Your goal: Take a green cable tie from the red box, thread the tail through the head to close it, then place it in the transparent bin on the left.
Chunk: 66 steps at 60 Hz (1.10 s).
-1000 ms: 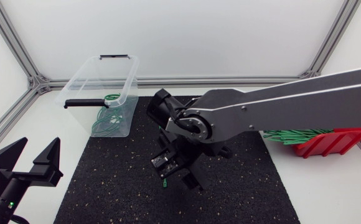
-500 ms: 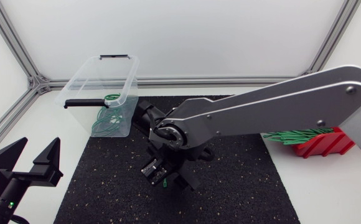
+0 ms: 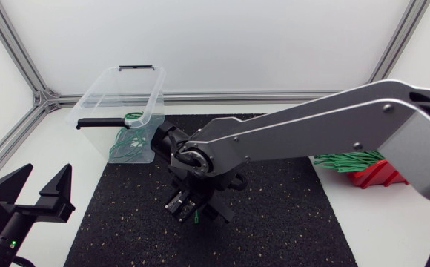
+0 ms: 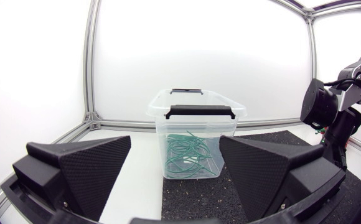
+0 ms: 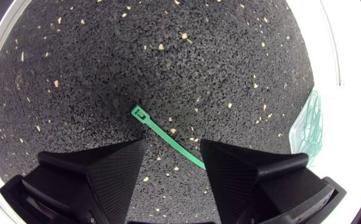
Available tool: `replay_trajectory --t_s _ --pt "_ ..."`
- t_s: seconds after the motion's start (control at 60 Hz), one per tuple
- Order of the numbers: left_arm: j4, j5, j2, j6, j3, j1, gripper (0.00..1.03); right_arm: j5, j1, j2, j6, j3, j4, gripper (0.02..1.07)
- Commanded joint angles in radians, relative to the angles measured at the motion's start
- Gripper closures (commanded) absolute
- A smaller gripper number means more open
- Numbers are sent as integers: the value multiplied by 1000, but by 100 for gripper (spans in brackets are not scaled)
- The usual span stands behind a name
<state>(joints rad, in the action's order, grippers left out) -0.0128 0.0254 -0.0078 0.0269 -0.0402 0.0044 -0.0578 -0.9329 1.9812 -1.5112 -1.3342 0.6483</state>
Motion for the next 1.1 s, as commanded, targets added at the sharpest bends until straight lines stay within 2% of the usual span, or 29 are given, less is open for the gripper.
replay_trajectory --t_s 0.0,0.367,0.75,0.883,1.083 --pt "25 5 3 15 39 -4 4 -8 -14 27 -50 -8 14 54" --pt "25 5 6 13 39 -6 4 -8 -23 28 -142 -3 34 68" --pt "25 5 8 13 39 -6 4 -13 -21 67 -201 -46 79 68" --pt "25 5 9 13 39 -7 4 -13 -23 79 -208 -65 108 77" --pt "25 5 9 13 39 -7 4 -13 -27 99 -219 -82 132 80"
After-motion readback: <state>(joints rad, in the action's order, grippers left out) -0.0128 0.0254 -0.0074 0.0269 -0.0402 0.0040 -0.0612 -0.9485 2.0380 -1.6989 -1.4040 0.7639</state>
